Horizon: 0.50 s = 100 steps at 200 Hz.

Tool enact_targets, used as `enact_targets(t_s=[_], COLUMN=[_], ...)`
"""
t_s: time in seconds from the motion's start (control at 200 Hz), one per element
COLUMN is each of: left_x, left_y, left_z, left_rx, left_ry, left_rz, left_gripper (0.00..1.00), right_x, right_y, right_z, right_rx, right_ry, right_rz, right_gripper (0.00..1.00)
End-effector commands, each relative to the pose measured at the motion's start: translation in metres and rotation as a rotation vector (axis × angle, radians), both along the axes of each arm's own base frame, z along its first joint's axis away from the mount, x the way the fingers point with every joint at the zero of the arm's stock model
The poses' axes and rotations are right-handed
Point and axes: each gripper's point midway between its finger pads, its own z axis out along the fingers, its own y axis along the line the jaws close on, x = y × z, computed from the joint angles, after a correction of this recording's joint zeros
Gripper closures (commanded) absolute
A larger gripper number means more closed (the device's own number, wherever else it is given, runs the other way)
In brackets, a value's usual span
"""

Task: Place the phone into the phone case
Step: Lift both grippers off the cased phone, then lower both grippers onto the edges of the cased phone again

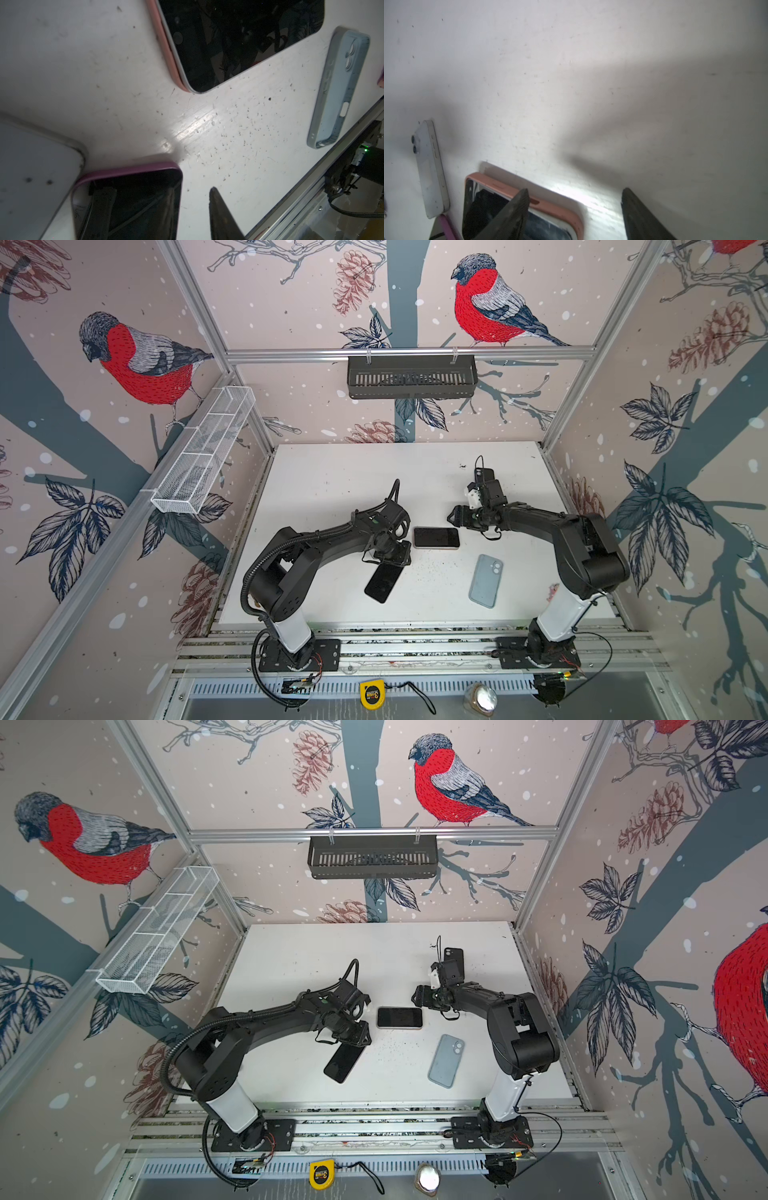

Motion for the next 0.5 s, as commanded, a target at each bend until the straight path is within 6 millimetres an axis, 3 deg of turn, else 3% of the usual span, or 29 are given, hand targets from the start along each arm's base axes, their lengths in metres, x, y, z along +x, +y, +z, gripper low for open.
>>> enact_targets(t_s=[0.0, 0.295, 0.495], left_x=[0.014, 0.034, 0.044], left_y=[0.009, -0.001, -0.009], left_z=[-0.005, -0.010, -0.007], left_rx=[0.070, 0.122, 0.129], left_ry=[-0.067, -0.076, -0.079], left_rz=[0.034, -0.001, -0.014], left_gripper=[0.73, 0.71, 0.70], right_x=[-0.020, -0.081, -0.099], right_y=[0.007, 0.015, 0.019], right_z=[-0.012, -0.009, 0.010], right_rx=[0.061, 0.154, 0.235], right_ry=[0.090, 0.113, 0.096], right_rz=[-0.015, 0.009, 0.006], right_gripper=[0.32, 0.34, 0.34])
